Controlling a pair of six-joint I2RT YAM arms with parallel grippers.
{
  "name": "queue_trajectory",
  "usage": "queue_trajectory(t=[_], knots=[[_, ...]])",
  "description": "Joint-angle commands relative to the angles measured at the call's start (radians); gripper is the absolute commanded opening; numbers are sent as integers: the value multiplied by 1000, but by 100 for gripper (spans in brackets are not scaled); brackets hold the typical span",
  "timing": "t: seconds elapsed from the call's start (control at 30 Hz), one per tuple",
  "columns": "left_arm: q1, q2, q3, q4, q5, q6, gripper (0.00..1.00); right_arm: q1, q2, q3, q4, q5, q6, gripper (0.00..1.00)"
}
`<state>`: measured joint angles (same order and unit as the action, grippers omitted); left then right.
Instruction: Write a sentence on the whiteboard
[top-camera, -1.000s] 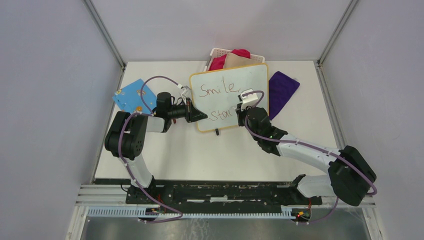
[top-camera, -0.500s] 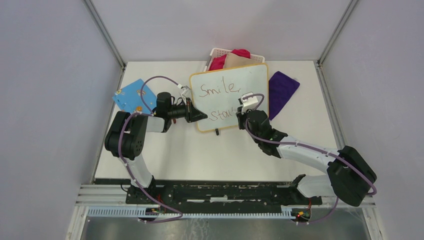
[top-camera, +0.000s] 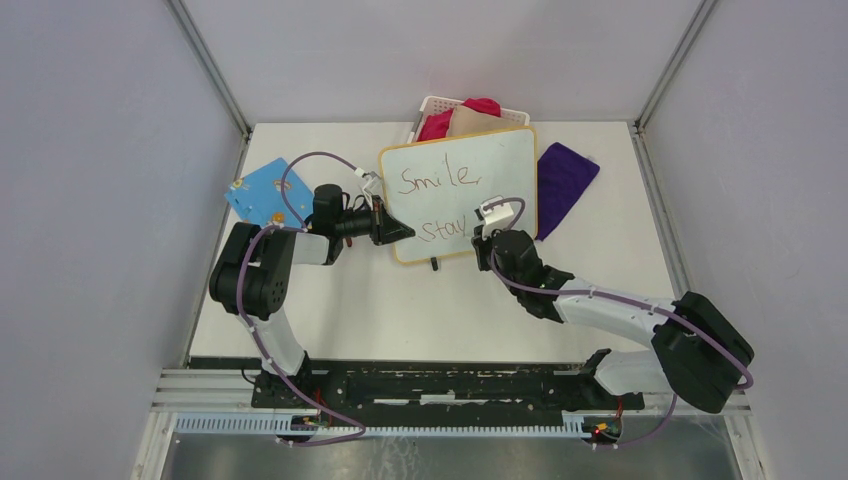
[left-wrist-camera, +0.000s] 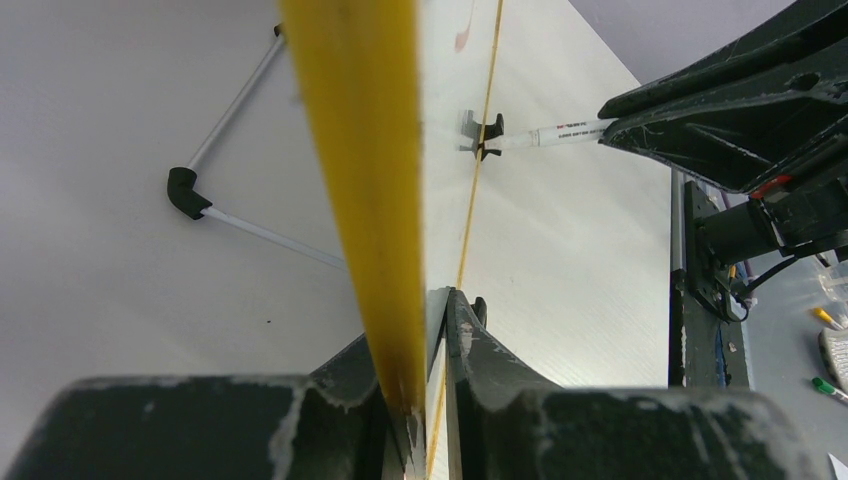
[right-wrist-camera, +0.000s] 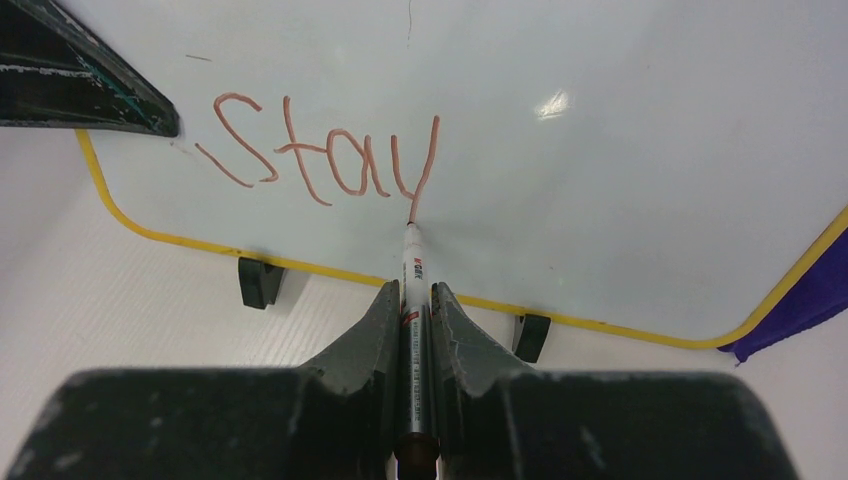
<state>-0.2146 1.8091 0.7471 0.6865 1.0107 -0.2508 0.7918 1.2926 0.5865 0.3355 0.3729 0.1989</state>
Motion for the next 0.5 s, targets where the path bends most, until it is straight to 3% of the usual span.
queue_trajectory(t=[0.0, 0.47], knots=[[-39, 47, -19, -169, -126, 93, 2, 11, -19, -18, 15, 0, 18, 0], [-42, 45, -19, -176, -130, 97, 2, 91, 51, 37, 34, -1, 34, 0]])
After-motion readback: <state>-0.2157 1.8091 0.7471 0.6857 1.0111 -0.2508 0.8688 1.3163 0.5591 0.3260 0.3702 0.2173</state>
